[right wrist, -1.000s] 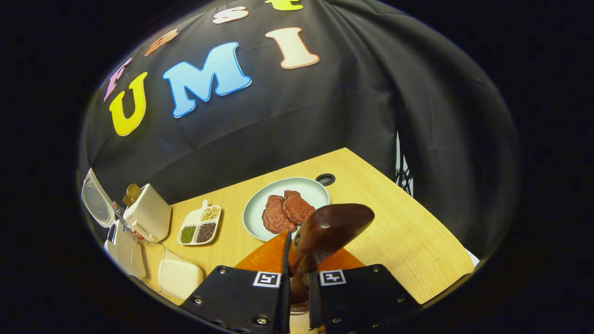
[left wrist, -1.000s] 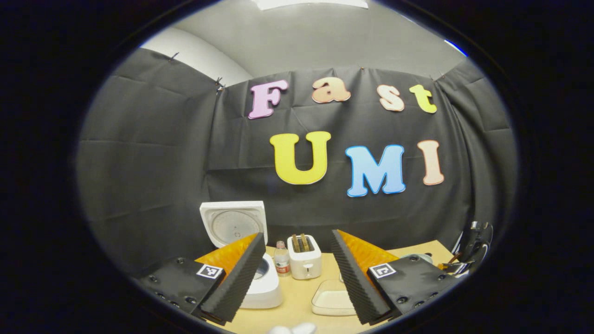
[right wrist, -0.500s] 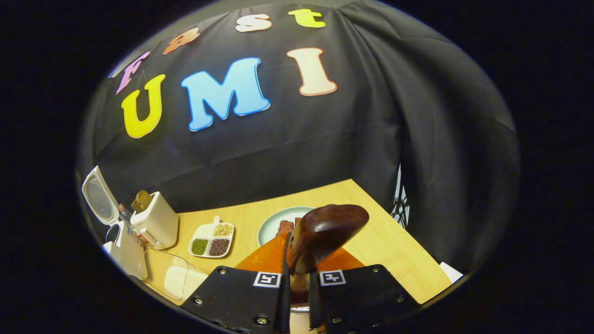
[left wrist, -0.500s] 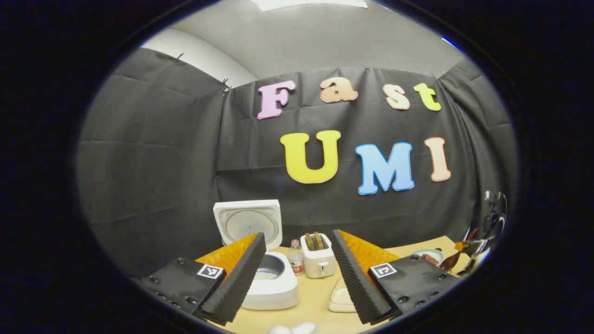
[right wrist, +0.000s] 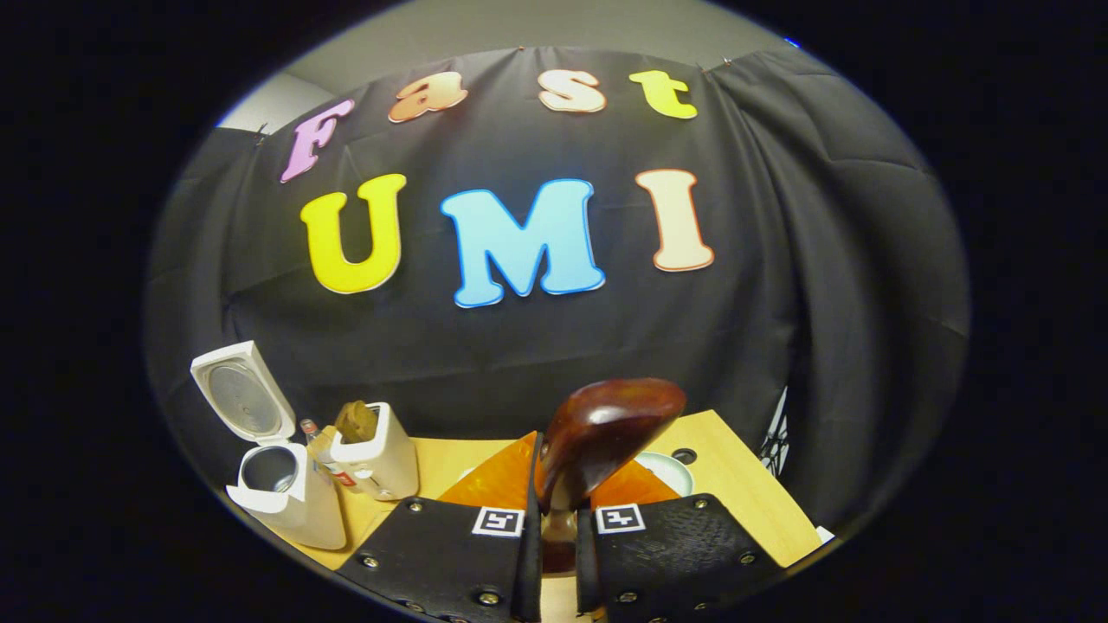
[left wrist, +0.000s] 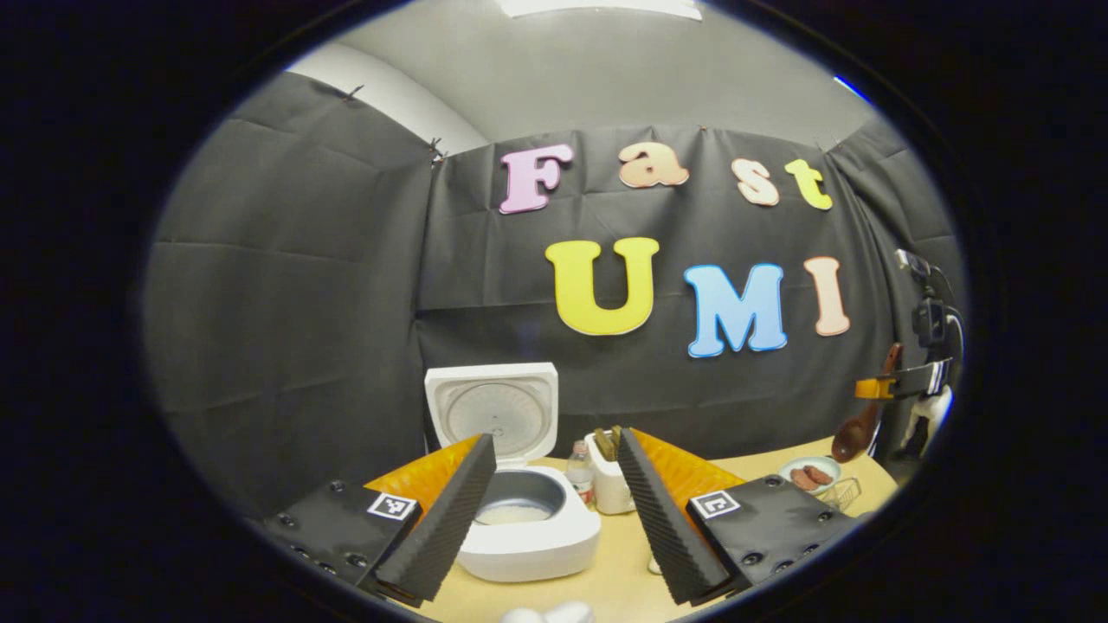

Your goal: Close the left gripper, press the button to open the rice cooker; take a wooden spoon from the chopstick holder with the right hand, scoop a spoonful of rice and pour it into the rice cooker, then put the wooden spoon back into the chopstick holder.

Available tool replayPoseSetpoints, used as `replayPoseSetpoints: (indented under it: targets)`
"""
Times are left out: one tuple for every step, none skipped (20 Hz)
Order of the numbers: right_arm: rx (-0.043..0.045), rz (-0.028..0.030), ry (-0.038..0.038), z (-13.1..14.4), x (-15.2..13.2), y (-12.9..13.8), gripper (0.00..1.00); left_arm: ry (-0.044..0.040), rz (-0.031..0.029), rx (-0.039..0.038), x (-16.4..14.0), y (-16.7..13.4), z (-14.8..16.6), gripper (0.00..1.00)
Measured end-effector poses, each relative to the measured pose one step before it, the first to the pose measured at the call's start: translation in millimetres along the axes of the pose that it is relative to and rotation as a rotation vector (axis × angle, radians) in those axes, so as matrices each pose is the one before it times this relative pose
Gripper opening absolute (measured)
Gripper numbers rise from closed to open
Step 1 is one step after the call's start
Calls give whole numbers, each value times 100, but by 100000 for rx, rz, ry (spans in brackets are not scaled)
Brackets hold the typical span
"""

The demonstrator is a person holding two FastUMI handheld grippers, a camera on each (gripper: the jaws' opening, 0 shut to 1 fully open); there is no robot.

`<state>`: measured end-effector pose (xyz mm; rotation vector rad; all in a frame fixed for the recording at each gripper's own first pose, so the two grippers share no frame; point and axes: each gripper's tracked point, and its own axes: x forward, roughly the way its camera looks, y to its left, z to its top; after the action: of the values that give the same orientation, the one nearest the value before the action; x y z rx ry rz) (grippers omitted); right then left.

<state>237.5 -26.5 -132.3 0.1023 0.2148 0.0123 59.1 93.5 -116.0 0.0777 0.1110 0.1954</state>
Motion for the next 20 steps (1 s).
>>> replayPoseSetpoints:
  targets:
    - [-1383,2044,618,-313,1,1960,16,462,-189,-243,263,788,-155,98]
    - [-1292,1677,761,-534,81,1716,16,155,-354,-365,156,404,-195,98]
    - [-1472,1707,1050,-593,339,1667,16,224,138,340,163,631,-177,98]
    - [-1409,1378,1135,-789,494,1524,16,69,344,577,217,574,-308,97]
    - [-1427,1508,1600,-1008,591,1402,16,7,491,206,157,515,-62,97]
    - [-1227,1208,1419,-1003,623,1242,16,225,162,-394,-8,316,-230,98]
    - [-944,1597,1704,-1072,721,1177,16,87,-2,-696,146,230,-182,97]
    - [-1462,488,1541,-1114,835,976,16,557,43,-464,123,45,-266,97]
    - [-2009,562,1708,-1145,739,732,16,345,393,-134,113,93,-224,97]
    - [-3445,-918,1103,-1029,827,411,16,-44,464,202,144,75,-37,99]
    - [-3422,-116,1509,-1150,779,620,16,-246,569,421,101,13,179,98]
    - [-4800,-864,915,-1007,800,369,16,-334,540,413,-8,126,-146,98]
    - [-5549,-981,1776,-1248,782,304,16,-485,167,238,-39,10,110,99]
    - [-5930,-1266,2188,-1418,617,171,16,-259,248,503,-50,-142,43,97]
    - [-5929,-1109,352,-917,577,215,16,-117,289,774,-21,-79,-88,98]
    - [-5723,-1320,264,-909,711,159,16,-154,194,548,-244,-44,-183,98]
    - [-5028,-574,52,-663,382,274,16,-198,167,300,-73,26,-68,97]
    - [-3687,-365,-159,-600,131,344,16,418,130,262,47,-85,-174,99]
    - [-2568,-47,-265,-449,432,582,16,130,342,340,-125,40,-228,99]
    - [-1660,143,97,-447,376,638,16,445,441,619,-117,-2,-207,99]
